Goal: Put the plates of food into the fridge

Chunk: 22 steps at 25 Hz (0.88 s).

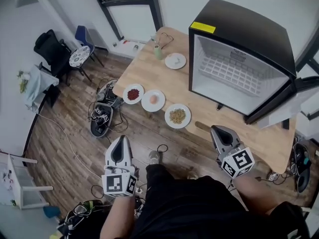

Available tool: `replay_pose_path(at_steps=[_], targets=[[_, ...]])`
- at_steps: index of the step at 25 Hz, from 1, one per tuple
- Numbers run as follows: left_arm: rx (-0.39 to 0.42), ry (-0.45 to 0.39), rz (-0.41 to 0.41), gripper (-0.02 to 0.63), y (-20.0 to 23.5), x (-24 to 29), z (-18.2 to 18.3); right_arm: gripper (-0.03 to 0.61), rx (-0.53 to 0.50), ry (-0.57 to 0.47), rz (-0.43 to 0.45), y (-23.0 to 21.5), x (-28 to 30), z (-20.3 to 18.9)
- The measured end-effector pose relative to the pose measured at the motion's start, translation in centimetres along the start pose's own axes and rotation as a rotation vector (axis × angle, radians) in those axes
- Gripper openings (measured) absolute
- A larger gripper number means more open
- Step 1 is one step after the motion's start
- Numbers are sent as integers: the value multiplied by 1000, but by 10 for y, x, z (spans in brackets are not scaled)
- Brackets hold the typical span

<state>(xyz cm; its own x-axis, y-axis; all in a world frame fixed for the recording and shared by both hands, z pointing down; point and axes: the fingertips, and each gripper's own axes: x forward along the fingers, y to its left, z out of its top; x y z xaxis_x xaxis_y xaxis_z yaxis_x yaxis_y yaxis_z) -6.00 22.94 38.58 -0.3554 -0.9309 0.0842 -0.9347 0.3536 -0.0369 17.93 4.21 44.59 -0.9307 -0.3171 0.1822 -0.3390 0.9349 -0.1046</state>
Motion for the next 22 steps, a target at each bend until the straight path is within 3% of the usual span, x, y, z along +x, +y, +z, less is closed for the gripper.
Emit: replay_pose_path(at_steps=[6, 13, 22], targets=[[4, -44, -132, 3, 41, 65, 11, 21, 41, -41, -166, -12, 46, 11], [6, -23, -330, 3, 77, 147, 1, 21, 119, -25, -337, -3, 97, 0], [3, -15, -599, 3, 66, 226, -7, 21, 193, -4, -448, 17, 113, -29]])
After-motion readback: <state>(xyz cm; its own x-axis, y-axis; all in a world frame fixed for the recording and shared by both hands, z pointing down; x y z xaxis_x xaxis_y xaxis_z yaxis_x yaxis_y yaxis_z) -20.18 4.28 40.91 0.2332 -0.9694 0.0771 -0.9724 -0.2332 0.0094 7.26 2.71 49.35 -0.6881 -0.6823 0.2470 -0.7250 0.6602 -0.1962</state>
